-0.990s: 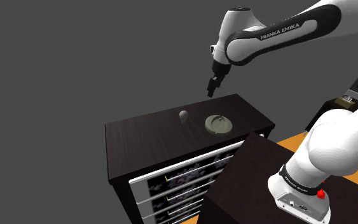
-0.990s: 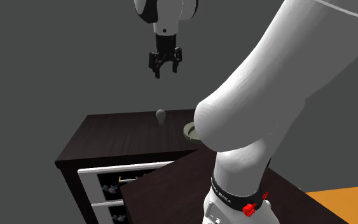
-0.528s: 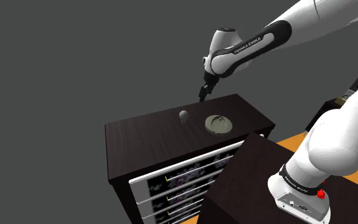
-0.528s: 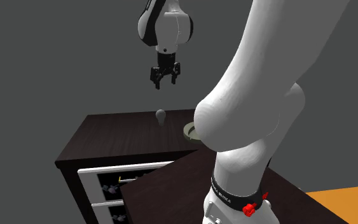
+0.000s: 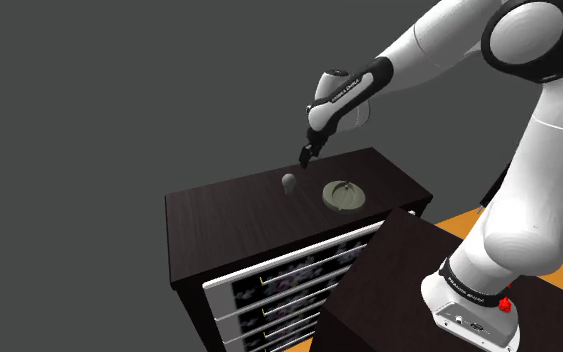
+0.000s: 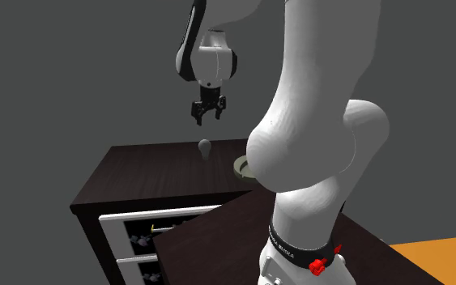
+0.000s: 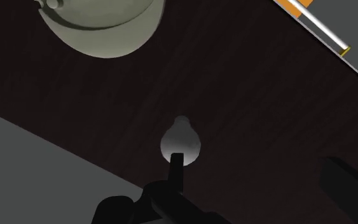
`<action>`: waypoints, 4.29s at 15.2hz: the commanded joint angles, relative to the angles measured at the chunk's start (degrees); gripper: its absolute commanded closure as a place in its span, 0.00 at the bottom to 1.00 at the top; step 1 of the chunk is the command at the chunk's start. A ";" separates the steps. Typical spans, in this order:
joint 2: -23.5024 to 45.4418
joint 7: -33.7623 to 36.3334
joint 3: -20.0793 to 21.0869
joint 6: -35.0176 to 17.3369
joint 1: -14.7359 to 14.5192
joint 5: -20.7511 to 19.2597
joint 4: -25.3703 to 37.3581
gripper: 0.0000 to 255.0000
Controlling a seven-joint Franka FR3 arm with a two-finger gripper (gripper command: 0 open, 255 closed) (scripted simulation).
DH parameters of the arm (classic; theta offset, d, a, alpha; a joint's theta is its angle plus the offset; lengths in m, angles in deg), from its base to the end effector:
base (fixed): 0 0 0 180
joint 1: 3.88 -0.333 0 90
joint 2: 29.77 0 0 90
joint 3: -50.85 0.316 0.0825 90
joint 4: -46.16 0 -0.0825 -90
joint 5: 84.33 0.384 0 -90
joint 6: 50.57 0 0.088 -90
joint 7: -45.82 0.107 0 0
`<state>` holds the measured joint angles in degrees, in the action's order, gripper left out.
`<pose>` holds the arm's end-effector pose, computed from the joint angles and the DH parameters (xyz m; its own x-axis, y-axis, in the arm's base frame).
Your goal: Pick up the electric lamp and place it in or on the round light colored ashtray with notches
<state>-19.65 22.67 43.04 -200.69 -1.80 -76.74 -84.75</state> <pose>0.5375 -0.0966 0.2920 0.9779 0.1244 0.1682 0.1249 -0.9921 0.0072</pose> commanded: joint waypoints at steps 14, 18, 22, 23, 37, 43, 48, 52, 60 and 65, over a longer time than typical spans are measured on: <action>31.95 -7.61 5.71 -5.93 7.27 9.77 26.89 0.00; 35.07 -7.74 6.11 -7.08 7.39 9.97 28.90 0.00; 37.12 -7.79 6.34 -7.74 7.45 10.07 30.31 0.00; 37.12 -7.79 6.33 -7.74 7.45 10.07 30.31 0.00; 37.09 -7.79 6.32 -7.69 7.46 10.06 30.33 1.00; 33.74 -7.19 5.68 -5.77 6.99 9.67 28.87 1.00; 30.50 -6.53 5.01 -3.64 6.52 9.17 27.75 1.00; 28.02 -5.96 4.47 -1.81 6.14 8.71 27.08 1.00; 20.95 -8.96 4.14 -1.15 8.36 9.10 20.33 1.00; 14.71 -15.67 4.45 -2.98 13.12 11.03 11.55 1.00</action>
<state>-3.57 8.28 47.47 -203.48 10.46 -66.03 -71.50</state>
